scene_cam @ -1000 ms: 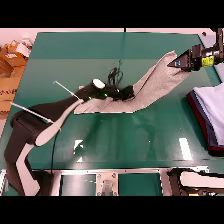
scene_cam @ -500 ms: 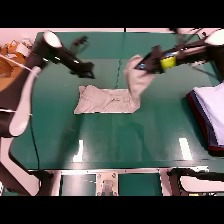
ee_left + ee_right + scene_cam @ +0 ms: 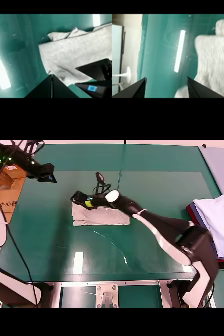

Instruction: Fold the shirts.

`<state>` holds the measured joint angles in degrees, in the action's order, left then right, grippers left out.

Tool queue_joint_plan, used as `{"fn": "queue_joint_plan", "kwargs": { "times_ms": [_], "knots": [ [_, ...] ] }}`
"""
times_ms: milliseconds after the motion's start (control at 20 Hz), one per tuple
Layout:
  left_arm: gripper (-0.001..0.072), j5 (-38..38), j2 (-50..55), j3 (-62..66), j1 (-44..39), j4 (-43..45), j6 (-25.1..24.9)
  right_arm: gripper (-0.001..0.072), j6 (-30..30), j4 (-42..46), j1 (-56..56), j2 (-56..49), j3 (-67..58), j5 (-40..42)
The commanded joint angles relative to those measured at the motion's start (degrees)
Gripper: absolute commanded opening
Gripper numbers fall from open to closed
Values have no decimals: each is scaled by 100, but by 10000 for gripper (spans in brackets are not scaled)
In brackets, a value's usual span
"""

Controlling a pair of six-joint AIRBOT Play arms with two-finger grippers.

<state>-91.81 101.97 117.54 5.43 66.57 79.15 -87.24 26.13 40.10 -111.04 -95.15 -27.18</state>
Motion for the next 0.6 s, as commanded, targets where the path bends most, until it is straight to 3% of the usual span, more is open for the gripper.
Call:
{"fn": "queue_joint_plan", "kwargs": {
  "times_ms": [0,50,100,200,300,400,500,550],
  "knots": [
    [22,-57,-20,17,170,55,-225,484,245,-144,-247,-267,-442,-439],
    [22,-61,-20,17,170,52,-227,143,332,-144,-560,-138,-444,-973],
    [22,-57,-20,17,170,55,-227,9,597,-142,-920,-7,-444,-1578],
    [22,-35,-20,17,170,55,-225,10,621,179,-1617,232,-439,-2632],
    [22,-33,-20,17,170,57,-225,9,291,1143,-2227,564,-302,-3322],
    [22,-35,-20,17,170,57,-205,9,-129,2472,-2706,1047,188,-3565],
    [22,-33,-20,17,170,59,-146,11,-212,3086,-3093,1504,966,-3565],
    [22,-20,-20,17,170,61,-142,82,-214,3086,-3257,1591,1342,-3563]
  ]
}}
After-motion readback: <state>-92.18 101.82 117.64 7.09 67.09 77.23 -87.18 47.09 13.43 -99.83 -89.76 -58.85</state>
